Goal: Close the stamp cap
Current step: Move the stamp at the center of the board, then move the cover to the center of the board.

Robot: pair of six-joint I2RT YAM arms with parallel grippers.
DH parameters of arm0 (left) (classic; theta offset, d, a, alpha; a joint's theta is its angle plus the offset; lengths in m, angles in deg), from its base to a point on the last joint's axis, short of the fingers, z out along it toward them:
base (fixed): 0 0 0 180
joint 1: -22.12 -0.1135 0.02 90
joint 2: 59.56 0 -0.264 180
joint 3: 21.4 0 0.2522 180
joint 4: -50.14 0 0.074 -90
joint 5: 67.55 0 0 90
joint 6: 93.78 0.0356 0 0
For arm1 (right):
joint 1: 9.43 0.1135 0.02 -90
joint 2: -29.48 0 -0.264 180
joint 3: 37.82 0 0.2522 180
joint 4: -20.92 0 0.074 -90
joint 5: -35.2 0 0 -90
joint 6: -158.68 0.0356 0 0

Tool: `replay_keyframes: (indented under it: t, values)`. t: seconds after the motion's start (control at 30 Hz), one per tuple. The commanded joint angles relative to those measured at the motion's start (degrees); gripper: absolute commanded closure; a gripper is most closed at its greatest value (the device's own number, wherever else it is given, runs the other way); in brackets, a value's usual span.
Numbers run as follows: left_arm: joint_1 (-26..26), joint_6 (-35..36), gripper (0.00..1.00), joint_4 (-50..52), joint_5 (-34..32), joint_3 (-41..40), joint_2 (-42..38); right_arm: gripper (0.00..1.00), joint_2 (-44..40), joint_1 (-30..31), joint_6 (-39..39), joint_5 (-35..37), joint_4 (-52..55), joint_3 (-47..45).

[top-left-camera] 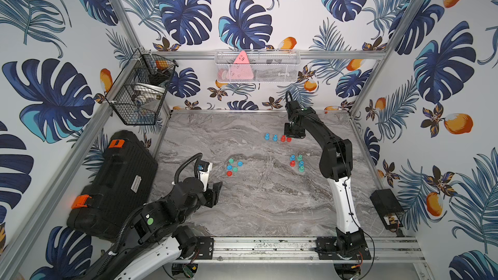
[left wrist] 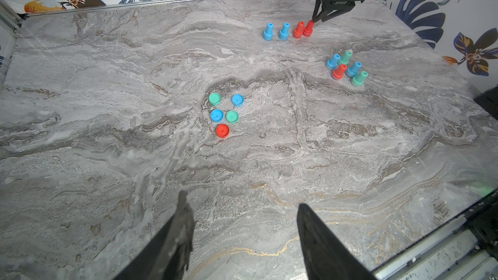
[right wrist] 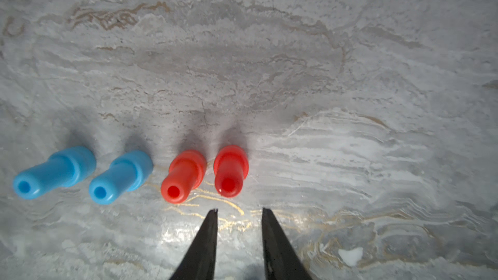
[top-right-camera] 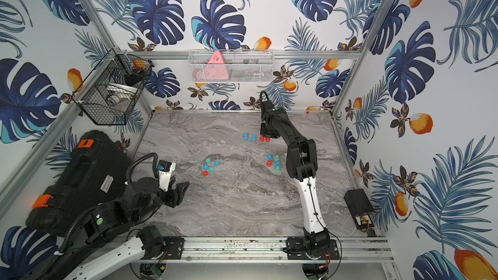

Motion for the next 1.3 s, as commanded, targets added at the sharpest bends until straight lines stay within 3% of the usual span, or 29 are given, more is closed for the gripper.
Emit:
replay_keyframes:
  t: [0.0,0.3,0.8,1.27]
  values:
    - [-0.05,0.13,0.34,-1.05,-0.78,-0.05,-0.11,0.69,-3.44,0.44,0.5,0.75,-0.28,-2.78]
    - [-0.05,-0.01,0.34,-0.65,-1.3,-0.04,-1.12,0.68,-16.93,2.27,0.73,0.88,-3.41,-17.49]
    - [0.39,-0.04,0.34,-0.25,-1.1,0.21,-1.43,0.67,-48.03,4.45,0.02,-2.85,-7.1,-46.05]
    - [0.52,-0.32,0.34,-0.06,-0.66,0.41,0.63,0.66,-69.61,4.44,3.14,0.44,-4.86,-68.73]
